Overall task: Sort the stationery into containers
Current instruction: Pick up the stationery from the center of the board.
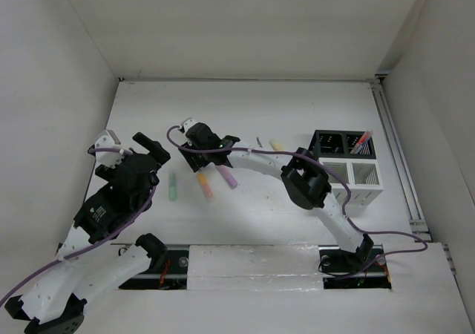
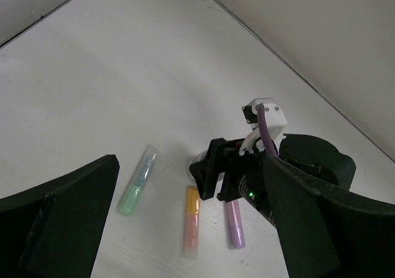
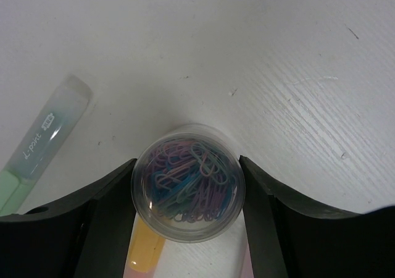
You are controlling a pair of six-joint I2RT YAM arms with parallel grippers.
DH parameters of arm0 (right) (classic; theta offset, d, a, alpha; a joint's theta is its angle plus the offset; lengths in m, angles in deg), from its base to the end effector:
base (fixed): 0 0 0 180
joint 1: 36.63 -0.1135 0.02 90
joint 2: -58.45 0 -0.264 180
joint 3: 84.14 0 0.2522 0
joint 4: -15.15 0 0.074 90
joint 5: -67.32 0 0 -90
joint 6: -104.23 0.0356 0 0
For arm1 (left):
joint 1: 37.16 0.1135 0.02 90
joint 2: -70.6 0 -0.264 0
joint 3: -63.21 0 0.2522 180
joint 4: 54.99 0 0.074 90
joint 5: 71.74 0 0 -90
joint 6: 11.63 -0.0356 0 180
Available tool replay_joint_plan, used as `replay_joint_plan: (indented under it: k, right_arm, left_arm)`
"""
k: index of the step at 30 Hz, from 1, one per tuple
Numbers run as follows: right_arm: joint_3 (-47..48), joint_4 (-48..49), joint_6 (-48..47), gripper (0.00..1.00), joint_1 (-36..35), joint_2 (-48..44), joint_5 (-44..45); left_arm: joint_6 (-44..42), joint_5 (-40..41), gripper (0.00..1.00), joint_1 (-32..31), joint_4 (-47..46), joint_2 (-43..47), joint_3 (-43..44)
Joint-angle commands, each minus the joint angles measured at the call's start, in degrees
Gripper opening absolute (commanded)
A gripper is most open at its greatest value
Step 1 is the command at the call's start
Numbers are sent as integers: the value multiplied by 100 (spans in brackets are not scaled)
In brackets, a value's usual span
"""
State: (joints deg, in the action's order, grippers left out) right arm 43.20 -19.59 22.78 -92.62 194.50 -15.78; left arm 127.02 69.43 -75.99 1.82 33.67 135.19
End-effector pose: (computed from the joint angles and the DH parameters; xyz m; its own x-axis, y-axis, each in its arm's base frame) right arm 0.3049 0.4442 0.1833 -0.4955 -0.4704 -0.7302 -0.7084 0.7054 0.0262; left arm 0.0991 -0.0442 0.3812 -0.0628 -0.5537 -0.8304 -0.3294 0.7969 -0.5064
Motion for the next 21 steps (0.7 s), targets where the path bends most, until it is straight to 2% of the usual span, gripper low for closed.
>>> replay_joint_plan:
  k: [1,2,9,13,17,18,19,21]
  right_arm:
    - [-2,137,-38,5,-70,-315,14]
    - [-2,198,-38,0,-70,-464,14]
    - [-310,260,-204,0,-70,-1685,356]
    - [-617,-108,-477,0,316,-2441,663]
    - [-1433,-399,-531,0,1026,-3381,919]
    - [-1975,-329,-531,0,1394,-3635,753]
    - [-2258,-250,-470,0,1589,-4195,700]
    - [-2751,-188,-320,0,2132,-4717,856]
  left_arm:
    - [-30,77,99,16,-112,28,-3]
    - [-30,77,99,16,-112,28,-3]
    - [-83,24,99,16,-165,-25,-3]
    - [-188,-38,99,16,-218,-25,-3]
    - [-311,-160,99,16,-332,-25,-3]
    - [-312,-161,99,16,-332,-25,-3]
    - [-312,-161,99,16,-393,-25,-3]
    - [-443,-239,99,16,-454,-25,-56]
